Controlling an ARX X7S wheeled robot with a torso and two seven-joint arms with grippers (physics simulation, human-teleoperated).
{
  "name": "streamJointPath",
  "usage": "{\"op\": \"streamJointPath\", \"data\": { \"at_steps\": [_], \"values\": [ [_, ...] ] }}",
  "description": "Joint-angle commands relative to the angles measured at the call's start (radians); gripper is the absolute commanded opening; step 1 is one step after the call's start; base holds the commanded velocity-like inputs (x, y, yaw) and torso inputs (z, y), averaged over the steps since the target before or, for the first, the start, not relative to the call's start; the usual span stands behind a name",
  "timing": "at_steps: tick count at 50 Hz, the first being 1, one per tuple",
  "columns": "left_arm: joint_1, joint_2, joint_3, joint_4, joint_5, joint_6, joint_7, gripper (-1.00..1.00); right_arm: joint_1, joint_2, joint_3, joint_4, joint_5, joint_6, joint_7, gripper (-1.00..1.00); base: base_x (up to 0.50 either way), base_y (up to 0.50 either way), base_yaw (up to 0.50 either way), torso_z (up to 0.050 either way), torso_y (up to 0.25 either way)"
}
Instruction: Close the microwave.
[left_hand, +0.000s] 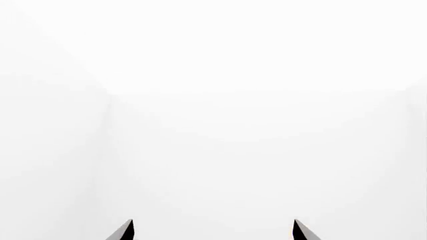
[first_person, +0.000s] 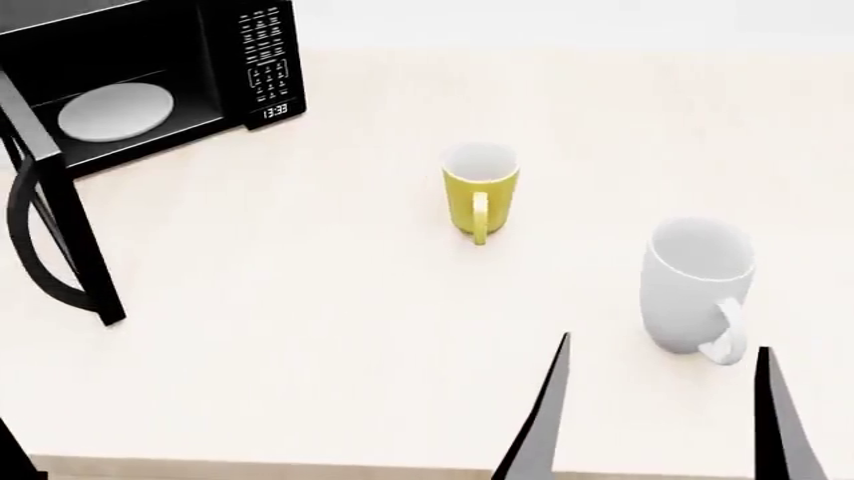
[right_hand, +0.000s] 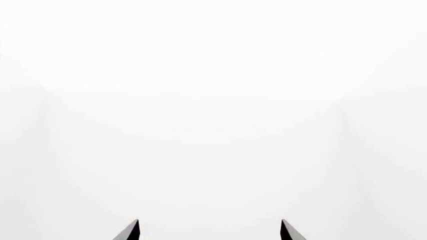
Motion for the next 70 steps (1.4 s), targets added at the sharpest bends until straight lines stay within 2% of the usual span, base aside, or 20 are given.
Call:
{"op": "streamJointPath", "data": {
  "at_steps": [1,42,45,52,70],
  "values": [
    [0.005,0.005,-0.009,0.032,0.011,-0.032,0.006,1.0,-0.009,-0.002,0.002,-0.01,-0.021,-0.016,-0.013,1.0,0.01,0.5,0.0,0.0,0.0],
    [0.007,-0.03,0.017,0.007,0.005,-0.011,-0.029,1.0,-0.01,0.034,-0.034,-0.002,-0.023,-0.022,0.022,1.0,0.01,0.5,0.0,0.0,0.0],
    [0.006,-0.032,0.021,0.008,0.006,-0.015,-0.031,1.0,-0.012,0.039,-0.058,-0.019,-0.077,-0.002,0.011,1.0,0.01,0.11,0.0,0.0,0.0],
    [0.007,-0.037,0.026,0.003,0.008,-0.013,-0.035,1.0,-0.016,0.063,-0.091,-0.043,0.015,0.025,-0.033,1.0,0.03,0.0,0.0,0.0,0.0],
    [0.004,-0.049,0.037,-0.013,0.004,-0.008,-0.046,1.0,-0.012,0.077,-0.107,-0.04,-0.006,0.039,-0.027,1.0,0.49,0.0,0.0,0.0,0.0]
  ]
}}
